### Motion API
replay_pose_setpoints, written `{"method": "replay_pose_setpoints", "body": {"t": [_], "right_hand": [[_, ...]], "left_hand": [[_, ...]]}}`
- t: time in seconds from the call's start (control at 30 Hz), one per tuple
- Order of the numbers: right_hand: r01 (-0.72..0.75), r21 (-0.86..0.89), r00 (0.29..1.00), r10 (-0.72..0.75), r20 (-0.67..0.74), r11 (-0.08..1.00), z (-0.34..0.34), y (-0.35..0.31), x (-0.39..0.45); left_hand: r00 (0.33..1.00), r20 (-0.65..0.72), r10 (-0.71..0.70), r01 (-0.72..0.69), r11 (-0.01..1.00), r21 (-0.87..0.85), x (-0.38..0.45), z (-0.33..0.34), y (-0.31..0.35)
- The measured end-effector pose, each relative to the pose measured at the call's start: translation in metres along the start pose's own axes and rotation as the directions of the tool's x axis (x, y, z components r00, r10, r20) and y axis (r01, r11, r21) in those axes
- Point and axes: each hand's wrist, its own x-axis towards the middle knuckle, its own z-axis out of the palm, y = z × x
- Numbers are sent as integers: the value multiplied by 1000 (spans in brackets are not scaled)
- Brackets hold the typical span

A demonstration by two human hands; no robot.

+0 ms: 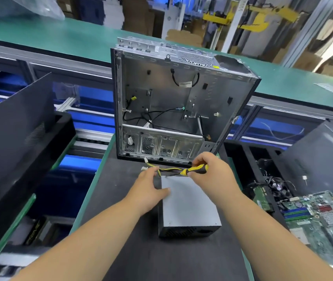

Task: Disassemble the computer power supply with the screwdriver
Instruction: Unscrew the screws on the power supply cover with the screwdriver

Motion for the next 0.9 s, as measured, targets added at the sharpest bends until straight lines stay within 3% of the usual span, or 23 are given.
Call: {"method": "replay_pose_setpoints", "body": {"t": [0.1, 0.3, 0.9], "right_hand": [[-10, 16, 1000, 11, -23, 1000, 1, -12, 3], [-23, 9, 999, 23, -46, 1000, 9, -32, 8], [145, -18, 988, -144, 47, 989, 17, -44, 23]], "left_hand": [[997, 42, 69, -72, 995, 74, 14, 4, 9], [1000, 6, 14, -14, 997, -76, 20, 8, 6], [998, 40, 41, -35, 987, -159, 19, 5, 2]]}}
